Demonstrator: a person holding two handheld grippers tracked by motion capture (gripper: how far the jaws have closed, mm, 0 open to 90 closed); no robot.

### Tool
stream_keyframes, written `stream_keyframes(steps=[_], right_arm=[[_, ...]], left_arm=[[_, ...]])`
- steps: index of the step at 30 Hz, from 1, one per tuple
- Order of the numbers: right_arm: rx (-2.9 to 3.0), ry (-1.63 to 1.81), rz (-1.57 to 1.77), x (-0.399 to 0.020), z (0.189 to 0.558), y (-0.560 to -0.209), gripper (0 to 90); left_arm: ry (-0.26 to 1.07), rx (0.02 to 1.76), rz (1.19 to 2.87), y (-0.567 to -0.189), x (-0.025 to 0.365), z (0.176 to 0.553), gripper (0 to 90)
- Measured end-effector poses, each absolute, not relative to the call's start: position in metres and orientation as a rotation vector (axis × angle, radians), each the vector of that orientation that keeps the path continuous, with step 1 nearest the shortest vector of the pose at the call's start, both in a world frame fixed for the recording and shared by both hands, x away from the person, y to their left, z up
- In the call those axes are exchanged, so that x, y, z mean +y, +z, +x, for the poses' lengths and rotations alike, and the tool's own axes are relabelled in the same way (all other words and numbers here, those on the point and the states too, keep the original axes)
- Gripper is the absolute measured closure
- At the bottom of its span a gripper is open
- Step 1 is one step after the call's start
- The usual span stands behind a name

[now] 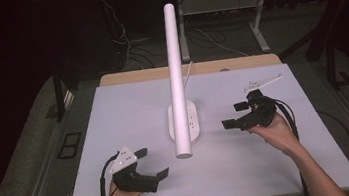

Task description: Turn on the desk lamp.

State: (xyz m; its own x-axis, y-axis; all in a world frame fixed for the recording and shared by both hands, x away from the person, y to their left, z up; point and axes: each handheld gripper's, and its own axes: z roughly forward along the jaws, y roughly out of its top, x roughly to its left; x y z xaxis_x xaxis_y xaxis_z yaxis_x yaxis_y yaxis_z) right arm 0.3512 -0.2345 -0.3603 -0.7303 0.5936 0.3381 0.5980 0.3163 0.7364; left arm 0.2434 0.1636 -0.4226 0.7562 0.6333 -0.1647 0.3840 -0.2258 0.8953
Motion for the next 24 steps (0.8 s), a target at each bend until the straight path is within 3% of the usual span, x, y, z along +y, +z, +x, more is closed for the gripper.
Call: stream_keyframes(steps=[24], right_arm=[[-2.494,-1.438,-1.216,-0.214,0.386,-0.365,0.3]], left_arm=[[0.286,0.786,1.852,-0.423,0.165,0.244,0.2]])
